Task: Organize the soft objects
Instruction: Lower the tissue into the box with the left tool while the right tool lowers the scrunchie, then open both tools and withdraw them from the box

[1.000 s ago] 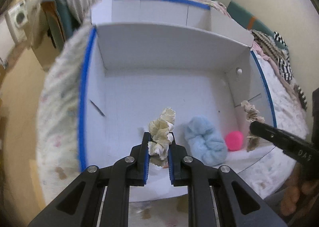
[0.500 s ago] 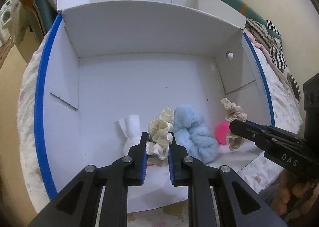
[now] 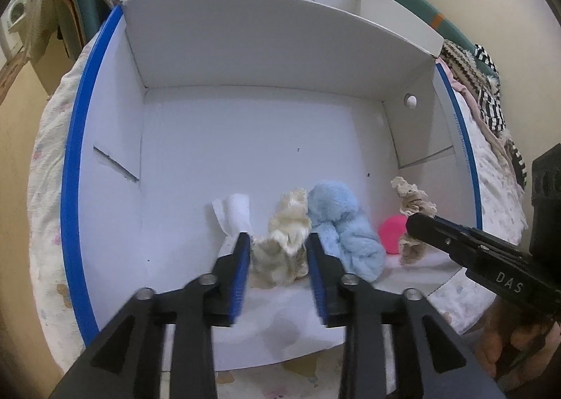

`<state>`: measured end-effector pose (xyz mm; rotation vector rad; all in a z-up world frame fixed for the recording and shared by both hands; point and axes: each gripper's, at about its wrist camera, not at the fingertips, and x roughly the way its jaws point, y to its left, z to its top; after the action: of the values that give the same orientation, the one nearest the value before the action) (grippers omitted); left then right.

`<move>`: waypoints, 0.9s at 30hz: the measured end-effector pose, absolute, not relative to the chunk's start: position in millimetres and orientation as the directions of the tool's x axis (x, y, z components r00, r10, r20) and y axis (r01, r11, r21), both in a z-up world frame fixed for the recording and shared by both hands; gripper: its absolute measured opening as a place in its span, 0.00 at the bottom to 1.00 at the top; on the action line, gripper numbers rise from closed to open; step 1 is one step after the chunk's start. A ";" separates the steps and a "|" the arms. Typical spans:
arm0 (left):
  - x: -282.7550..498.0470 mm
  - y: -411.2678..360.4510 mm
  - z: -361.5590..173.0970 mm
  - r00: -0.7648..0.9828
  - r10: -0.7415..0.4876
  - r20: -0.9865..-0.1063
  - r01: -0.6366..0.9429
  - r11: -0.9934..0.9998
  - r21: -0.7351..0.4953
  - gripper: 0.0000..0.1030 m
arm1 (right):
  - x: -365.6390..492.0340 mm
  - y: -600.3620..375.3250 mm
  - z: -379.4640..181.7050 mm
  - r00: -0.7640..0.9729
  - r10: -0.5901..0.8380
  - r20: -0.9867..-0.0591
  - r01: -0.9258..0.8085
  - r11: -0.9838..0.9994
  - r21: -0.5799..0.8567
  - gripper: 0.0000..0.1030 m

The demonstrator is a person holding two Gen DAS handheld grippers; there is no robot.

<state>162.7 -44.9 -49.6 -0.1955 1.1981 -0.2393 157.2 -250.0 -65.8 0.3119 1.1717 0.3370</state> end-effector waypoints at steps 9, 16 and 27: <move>163.0 -42.3 -42.5 0.371 -0.266 -0.890 0.068 0.963 -0.259 0.58 | 155.6 -255.9 -60.5 0.382 0.425 -0.821 -0.087 0.901 0.426 0.65; 166.2 -36.1 -44.7 0.357 -0.263 -0.896 0.036 0.963 -0.268 0.58 | 154.8 -255.0 -60.9 0.376 0.424 -0.824 -0.095 0.902 0.421 0.65; 153.3 -13.9 -30.3 0.407 -0.180 -0.896 -0.048 0.975 -0.218 0.58 | 138.8 -252.5 -50.7 0.401 0.431 -0.808 -0.105 0.898 0.427 0.65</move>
<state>153.3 -13.9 -30.3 -0.2227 1.1515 -0.0844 138.8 -252.5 -50.7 0.3315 1.1114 0.3467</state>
